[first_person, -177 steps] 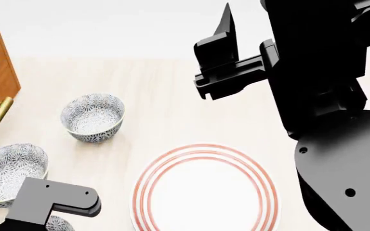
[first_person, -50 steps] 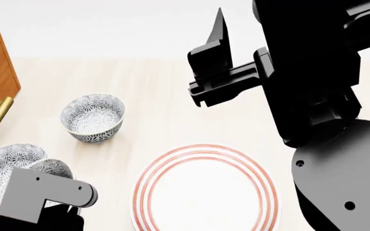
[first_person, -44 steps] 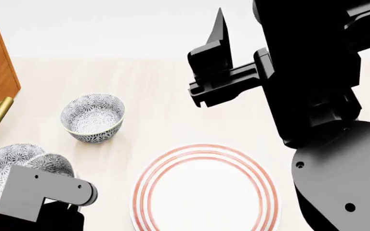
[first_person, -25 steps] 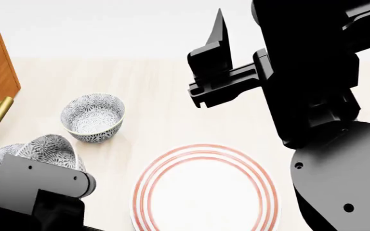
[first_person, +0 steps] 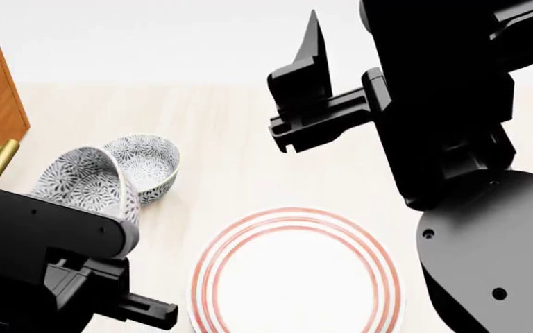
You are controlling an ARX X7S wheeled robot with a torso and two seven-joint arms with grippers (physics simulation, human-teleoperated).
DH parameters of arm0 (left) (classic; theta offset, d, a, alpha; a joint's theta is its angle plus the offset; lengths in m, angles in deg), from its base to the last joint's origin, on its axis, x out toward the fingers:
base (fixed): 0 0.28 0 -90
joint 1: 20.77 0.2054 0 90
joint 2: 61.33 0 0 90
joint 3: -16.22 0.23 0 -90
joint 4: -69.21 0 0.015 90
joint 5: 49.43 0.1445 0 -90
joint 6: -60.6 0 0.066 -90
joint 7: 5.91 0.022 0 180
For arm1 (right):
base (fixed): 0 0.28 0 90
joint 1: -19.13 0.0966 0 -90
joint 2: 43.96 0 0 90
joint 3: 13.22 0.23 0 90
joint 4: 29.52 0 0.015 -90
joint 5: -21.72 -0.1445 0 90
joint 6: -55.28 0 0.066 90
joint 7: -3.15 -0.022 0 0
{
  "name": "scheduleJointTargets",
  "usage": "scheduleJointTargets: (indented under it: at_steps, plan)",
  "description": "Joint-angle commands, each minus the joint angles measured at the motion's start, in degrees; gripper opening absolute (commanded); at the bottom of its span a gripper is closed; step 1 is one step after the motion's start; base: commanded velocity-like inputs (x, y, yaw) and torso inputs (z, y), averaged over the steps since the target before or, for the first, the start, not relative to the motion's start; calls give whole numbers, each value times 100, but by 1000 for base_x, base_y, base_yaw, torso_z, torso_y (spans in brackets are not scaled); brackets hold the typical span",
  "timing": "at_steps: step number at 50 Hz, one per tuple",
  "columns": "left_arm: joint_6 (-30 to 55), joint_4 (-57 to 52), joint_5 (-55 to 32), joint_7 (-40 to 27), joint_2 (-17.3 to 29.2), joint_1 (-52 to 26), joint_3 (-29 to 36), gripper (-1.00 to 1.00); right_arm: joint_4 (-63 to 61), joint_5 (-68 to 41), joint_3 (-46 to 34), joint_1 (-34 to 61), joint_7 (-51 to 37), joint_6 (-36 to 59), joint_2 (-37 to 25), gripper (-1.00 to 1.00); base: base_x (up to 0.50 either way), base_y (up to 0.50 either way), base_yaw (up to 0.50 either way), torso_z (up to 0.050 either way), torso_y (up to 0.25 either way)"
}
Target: Put the bowl at the front on the plate.
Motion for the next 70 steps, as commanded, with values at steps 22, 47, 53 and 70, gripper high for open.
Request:
scheduleJointTargets:
  at_steps: [22,47,53,70]
  plan:
    - [512,582,235,658,-374,-1188,291,-100,42,49,-113,-41,33,-250,-63,100,0,0,0,0,0]
    - [778,1226,684,1671,-709,-2004,789,-100,15,24,-111,-66,-6,-352,-110,100,0,0,0,0,0]
    - [762,1388,887,1873,-786,-2194,888,-100,34,55,-155,23,-3,-383,-106,100,0,0,0,0,2]
    - [712,2024,1520,2629,-1029,-2595,1398,-100,155,54,-302,430,103,-365,-75,100,0,0,0,0,1]
